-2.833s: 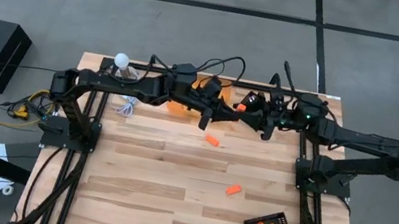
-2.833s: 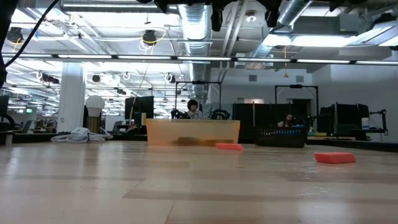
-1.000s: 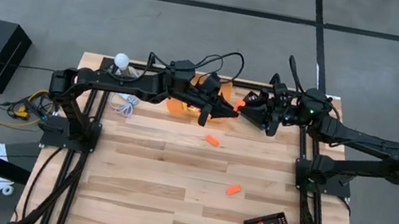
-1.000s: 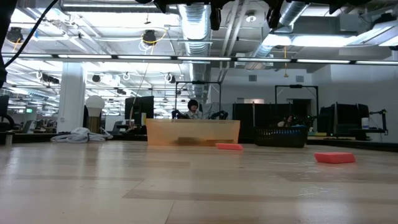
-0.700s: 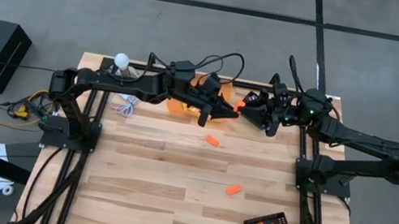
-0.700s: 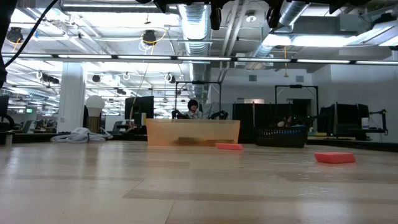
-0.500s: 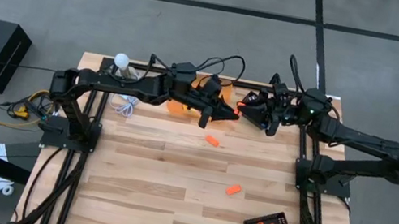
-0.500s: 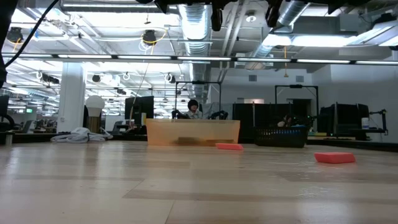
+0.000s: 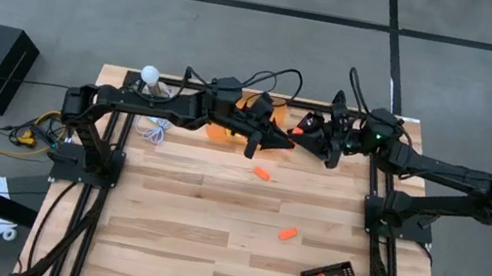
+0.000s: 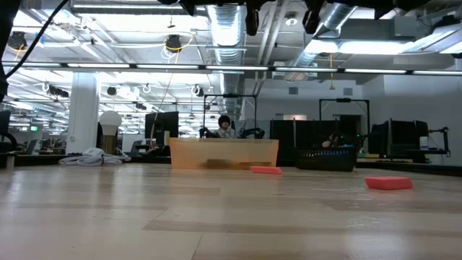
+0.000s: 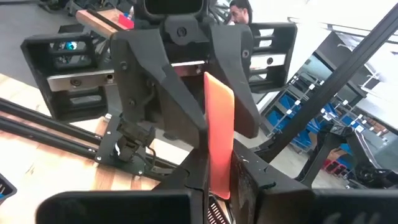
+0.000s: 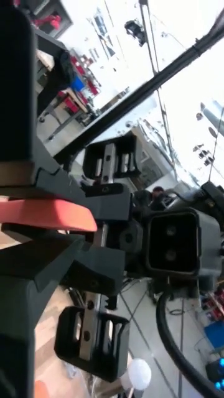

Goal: Pick & Place School Supplies
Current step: Put the orange eraser into the bottom black bin

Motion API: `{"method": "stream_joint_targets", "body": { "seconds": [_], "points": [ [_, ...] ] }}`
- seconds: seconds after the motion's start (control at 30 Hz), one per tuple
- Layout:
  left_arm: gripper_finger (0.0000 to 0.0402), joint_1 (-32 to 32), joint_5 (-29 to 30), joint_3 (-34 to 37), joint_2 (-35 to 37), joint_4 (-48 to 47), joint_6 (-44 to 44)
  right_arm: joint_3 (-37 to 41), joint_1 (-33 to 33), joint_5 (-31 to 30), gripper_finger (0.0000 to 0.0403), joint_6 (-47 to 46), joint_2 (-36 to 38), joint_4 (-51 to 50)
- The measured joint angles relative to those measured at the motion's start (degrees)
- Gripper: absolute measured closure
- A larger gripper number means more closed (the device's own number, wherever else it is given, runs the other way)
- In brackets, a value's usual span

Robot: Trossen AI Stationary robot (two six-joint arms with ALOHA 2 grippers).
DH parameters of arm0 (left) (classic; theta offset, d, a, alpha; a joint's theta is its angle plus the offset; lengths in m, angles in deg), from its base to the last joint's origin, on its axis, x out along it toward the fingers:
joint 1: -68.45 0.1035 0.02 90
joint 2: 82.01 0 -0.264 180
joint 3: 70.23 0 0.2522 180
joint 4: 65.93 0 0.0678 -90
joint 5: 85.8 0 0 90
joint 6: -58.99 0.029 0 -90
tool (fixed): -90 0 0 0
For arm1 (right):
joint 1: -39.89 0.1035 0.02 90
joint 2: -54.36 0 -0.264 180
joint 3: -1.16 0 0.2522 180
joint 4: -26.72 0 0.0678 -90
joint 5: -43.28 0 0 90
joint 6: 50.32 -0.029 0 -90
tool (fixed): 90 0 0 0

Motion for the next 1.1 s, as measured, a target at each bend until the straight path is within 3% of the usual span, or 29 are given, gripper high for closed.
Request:
{"method": "stream_joint_targets", "body": {
  "seconds": [0.17,0.53,0.77,0.9,1.1],
  "points": [
    [0.0377,0.21,-0.13,0.0,0.0,0.05,0.11,-0.01,1.49,-0.69,0.0379,2.87,0.13,0.17],
    [0.0375,0.26,-0.02,0.0,0.0,0.22,0.2,0.0,1.47,-1.31,0.0378,5.85,0.15,0.31],
    [0.0349,0.35,-0.03,0.0,0.0,0.21,3.39,0.0,1.0,-1.19,0.0378,8.3,0.15,0.28],
    [0.0348,1.85,-0.64,-0.02,0.52,-1.01,6.72,-0.02,-2.3,-0.02,0.0378,9.98,0.88,-0.71],
    [0.0332,6.81,-6.82,-0.13,3.52,-6.8,8.9,-0.74,-9.46,4.92,0.0378,9.8,4.9,-4.09]
  ]
}}
